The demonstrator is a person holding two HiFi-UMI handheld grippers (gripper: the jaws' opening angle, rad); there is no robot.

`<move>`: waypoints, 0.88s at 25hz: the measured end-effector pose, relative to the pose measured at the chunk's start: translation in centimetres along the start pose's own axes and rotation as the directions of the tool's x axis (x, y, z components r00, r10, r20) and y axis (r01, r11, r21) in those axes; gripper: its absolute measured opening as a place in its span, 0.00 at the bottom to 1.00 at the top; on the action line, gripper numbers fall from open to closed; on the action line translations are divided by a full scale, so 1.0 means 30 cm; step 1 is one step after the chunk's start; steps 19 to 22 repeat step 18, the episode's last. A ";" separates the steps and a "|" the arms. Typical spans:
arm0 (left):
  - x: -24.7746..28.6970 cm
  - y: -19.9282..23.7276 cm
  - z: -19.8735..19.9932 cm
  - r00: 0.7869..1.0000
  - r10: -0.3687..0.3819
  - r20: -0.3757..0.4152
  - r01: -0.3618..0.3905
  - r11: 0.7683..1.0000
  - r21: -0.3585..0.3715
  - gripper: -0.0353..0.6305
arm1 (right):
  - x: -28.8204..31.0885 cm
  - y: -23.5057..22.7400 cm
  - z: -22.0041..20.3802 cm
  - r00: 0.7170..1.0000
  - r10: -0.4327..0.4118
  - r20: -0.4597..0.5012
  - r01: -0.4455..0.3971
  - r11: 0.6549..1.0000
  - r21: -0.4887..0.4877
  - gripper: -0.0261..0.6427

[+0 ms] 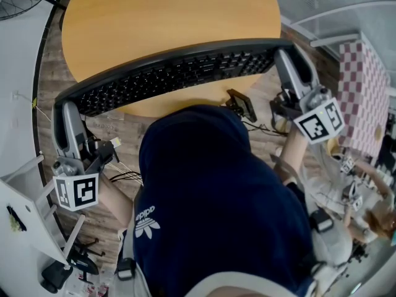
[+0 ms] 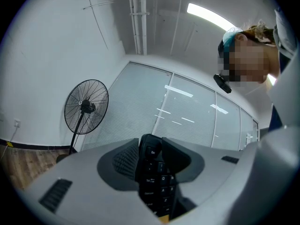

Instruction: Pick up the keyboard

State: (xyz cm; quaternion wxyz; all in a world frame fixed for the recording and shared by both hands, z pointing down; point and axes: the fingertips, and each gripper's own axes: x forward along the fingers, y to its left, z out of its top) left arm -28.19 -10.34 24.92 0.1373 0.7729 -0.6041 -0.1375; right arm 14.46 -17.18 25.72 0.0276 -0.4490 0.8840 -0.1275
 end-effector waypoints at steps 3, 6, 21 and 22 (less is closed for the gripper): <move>0.000 0.001 -0.001 1.000 0.000 -0.002 0.000 1.000 0.000 0.26 | 0.000 -0.001 -0.002 1.000 -0.002 -0.003 0.002 1.000 0.002 0.27; 0.001 0.003 -0.005 1.000 0.000 -0.005 0.000 1.000 -0.003 0.26 | 0.001 -0.004 -0.006 1.000 -0.006 -0.007 0.006 1.000 -0.001 0.27; 0.008 0.013 -0.013 1.000 0.009 -0.023 -0.009 1.000 -0.009 0.26 | 0.007 -0.008 -0.024 0.999 -0.017 -0.032 0.017 1.000 0.012 0.27; 0.008 0.013 -0.013 1.000 0.009 -0.023 -0.009 1.000 -0.009 0.26 | 0.007 -0.008 -0.024 0.999 -0.017 -0.032 0.017 1.000 0.012 0.27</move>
